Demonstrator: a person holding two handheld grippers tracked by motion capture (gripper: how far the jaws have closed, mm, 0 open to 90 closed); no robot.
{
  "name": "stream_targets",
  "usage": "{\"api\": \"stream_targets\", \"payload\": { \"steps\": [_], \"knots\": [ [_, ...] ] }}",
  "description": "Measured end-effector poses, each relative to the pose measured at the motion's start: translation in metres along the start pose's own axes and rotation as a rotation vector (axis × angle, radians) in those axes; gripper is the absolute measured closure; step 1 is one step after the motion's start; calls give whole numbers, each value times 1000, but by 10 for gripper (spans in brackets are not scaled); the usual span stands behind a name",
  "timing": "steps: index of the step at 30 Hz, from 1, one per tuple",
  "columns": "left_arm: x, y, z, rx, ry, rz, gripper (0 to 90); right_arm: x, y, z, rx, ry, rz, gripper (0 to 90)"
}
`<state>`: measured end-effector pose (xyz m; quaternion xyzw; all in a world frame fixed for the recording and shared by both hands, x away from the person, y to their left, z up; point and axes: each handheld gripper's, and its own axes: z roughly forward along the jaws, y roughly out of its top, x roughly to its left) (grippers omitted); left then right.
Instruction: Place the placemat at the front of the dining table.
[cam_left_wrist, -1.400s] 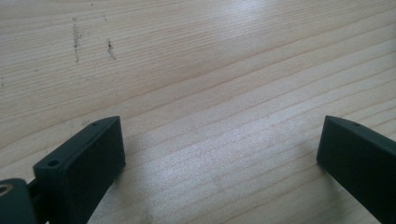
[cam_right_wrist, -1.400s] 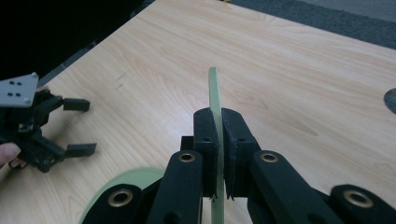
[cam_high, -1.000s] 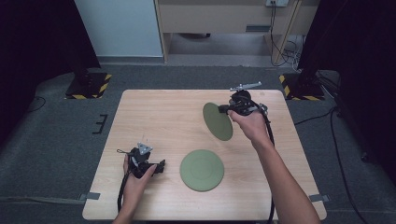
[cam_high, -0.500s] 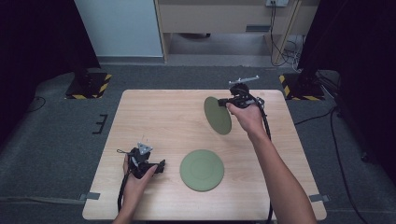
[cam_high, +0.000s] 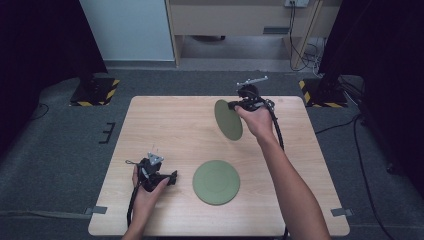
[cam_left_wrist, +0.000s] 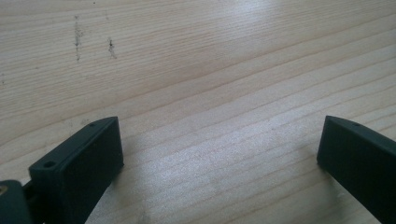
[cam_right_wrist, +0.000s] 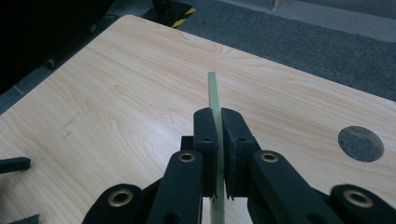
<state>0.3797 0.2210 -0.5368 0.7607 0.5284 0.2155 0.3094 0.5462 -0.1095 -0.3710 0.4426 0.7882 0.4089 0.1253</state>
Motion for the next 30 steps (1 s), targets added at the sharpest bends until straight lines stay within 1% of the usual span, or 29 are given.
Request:
{"api": "stream_targets", "payload": {
  "steps": [2, 8, 13, 16, 19, 21, 25, 30],
  "knots": [
    [0, 0, 0, 0, 0, 0, 0, 3, 2, 3, -2, 0, 3, 859],
    [0, 0, 0, -1, -1, -1, 0, 17, 11, 16, -8, 17, -16, 859],
    [0, 0, 0, -1, -1, -1, 0, 29, 15, 34, -9, 43, -15, 859],
    [0, 0, 0, -2, -1, -3, 0, 32, 13, 45, -4, 47, -15, 859],
    [0, 0, 0, -2, -1, -4, 0, 32, 9, 54, 10, 29, -21, 859],
    [0, 0, 0, -1, -1, -2, 0, 29, 8, 56, 5, 28, -12, 859],
    [0, 0, 0, -1, -1, -2, 0, 21, 7, 56, 0, 20, -3, 859],
    [-2, 1, 1, 0, 14, -14, 0, 6, 1, 53, -17, -6, 29, 859]
  ]
}}
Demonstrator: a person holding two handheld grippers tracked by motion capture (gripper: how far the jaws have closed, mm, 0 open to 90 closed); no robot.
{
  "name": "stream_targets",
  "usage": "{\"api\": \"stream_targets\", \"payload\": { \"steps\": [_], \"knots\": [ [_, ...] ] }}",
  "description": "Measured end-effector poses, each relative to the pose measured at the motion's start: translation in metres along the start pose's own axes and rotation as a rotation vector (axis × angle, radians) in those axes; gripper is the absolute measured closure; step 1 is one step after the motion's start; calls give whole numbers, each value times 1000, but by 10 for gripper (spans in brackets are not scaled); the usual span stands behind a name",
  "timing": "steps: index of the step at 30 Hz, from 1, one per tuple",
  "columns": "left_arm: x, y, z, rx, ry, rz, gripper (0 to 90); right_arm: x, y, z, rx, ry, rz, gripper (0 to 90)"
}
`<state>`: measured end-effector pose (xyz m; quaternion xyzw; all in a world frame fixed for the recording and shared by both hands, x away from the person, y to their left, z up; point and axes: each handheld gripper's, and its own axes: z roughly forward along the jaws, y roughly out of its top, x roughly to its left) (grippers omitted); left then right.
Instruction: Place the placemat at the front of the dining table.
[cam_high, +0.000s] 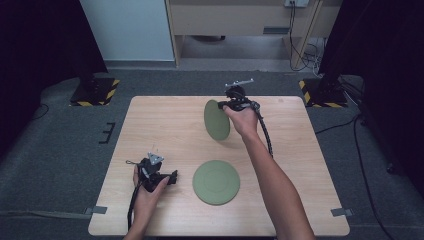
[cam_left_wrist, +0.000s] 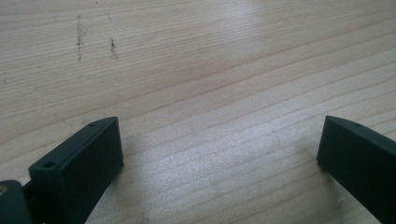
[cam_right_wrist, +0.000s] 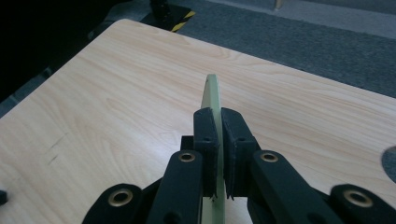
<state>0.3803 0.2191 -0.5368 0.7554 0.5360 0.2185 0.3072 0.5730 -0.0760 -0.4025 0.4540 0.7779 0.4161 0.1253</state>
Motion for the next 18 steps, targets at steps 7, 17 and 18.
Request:
{"api": "stream_targets", "payload": {
  "steps": [7, 17, 18],
  "knots": [
    [0, 0, 0, 0, 0, 0, 0, -23, -5, -2, 10, -44, 29, 859],
    [0, 0, 0, 0, 0, 0, 0, -29, -3, 0, 6, -43, 38, 859],
    [0, 0, 0, 1, 0, 0, 0, -30, -2, 0, 3, -44, 38, 859]
  ]
}}
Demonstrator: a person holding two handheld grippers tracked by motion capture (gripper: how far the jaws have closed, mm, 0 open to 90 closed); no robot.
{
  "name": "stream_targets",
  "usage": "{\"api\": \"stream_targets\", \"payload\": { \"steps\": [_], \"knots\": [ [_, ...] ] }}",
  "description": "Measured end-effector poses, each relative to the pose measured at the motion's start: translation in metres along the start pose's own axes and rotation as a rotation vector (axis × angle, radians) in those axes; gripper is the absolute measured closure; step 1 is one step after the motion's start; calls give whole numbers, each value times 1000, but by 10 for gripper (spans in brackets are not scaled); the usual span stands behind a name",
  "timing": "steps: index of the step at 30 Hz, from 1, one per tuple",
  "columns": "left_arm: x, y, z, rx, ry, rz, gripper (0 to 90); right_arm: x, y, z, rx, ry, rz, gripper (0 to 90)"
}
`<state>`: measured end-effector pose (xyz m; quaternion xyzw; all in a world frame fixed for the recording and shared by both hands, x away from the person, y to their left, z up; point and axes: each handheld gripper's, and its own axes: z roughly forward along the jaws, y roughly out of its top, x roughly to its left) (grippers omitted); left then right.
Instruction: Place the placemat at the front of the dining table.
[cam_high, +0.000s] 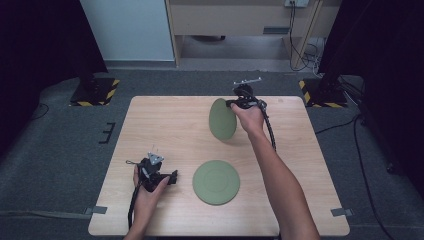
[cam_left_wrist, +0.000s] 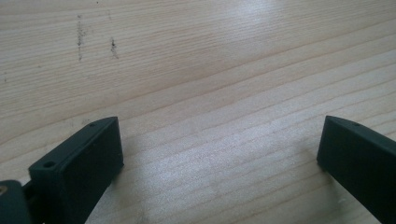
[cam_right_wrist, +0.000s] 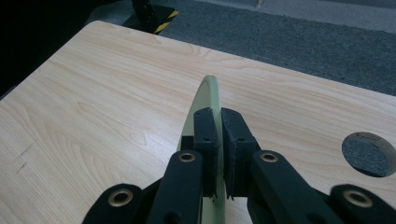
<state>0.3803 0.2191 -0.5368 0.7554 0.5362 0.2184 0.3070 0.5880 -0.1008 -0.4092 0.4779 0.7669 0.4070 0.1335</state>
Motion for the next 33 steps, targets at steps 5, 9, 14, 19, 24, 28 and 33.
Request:
{"api": "stream_targets", "payload": {
  "steps": [5, 9, 14, 19, 24, 28, 33],
  "knots": [
    [0, 0, 0, 0, 0, 0, 0, -4, -1, -1, 1, -8, 4, 860],
    [0, 0, 0, 0, 0, 0, 0, -8, -3, -5, 6, -20, -2, 859],
    [0, 0, 0, 0, 0, -1, 0, -12, -4, -9, 2, -34, -20, 859],
    [0, 0, 0, -1, 0, 0, 0, -20, -8, -12, 8, -50, -24, 859],
    [0, 0, 0, 0, 0, 0, 0, -29, -14, -12, 12, -61, -12, 859],
    [0, 0, 0, 1, 0, 1, 0, -38, -21, -11, 17, -74, 2, 859],
    [0, 0, 0, 0, 1, 0, 0, -46, -29, -9, 27, -88, 13, 858]
  ]
}}
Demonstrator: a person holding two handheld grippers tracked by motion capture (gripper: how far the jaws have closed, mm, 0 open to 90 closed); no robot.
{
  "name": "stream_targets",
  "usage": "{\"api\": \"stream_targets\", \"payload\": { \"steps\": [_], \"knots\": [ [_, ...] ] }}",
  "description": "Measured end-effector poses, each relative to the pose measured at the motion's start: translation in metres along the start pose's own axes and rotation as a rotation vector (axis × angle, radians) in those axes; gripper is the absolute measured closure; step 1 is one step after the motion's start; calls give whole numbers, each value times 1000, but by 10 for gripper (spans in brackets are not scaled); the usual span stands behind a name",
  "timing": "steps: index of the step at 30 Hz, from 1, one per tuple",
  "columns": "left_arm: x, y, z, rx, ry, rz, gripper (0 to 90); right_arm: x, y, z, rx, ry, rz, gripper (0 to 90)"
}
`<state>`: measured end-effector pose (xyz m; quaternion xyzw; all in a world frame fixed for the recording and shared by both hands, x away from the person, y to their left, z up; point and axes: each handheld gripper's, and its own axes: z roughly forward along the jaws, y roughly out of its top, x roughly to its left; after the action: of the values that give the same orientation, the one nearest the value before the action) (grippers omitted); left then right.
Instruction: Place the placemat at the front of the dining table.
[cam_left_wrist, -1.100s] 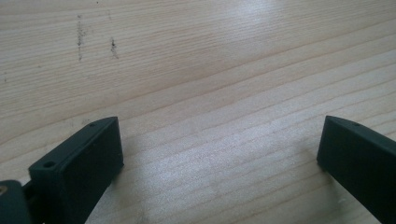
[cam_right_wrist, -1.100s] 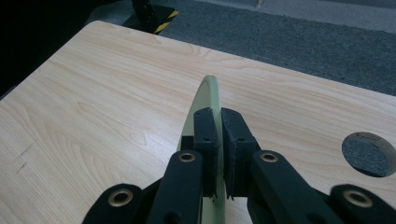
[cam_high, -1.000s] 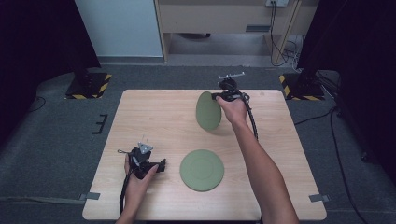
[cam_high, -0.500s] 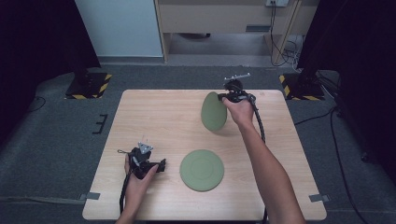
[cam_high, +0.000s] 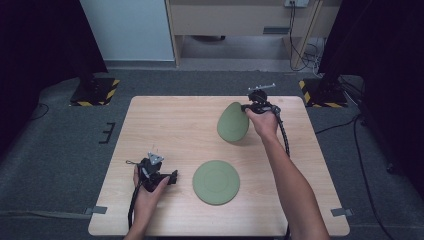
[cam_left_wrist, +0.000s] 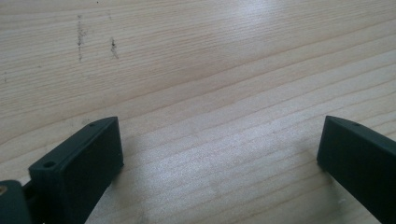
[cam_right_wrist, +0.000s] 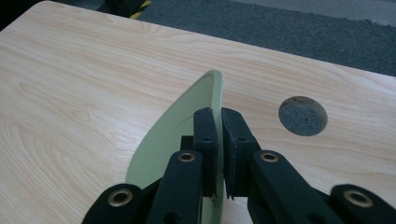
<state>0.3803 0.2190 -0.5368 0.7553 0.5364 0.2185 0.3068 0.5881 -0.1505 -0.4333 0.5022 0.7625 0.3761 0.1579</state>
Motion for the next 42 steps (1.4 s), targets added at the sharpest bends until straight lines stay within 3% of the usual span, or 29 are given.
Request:
{"api": "stream_targets", "payload": {
  "steps": [15, 42],
  "knots": [
    [0, 0, 0, 0, 1, 0, 0, -19, -14, 11, 38, -18, 24, 853],
    [0, 0, 0, 0, 1, 0, 0, -33, -36, 17, 57, -53, 58, 818]
  ]
}}
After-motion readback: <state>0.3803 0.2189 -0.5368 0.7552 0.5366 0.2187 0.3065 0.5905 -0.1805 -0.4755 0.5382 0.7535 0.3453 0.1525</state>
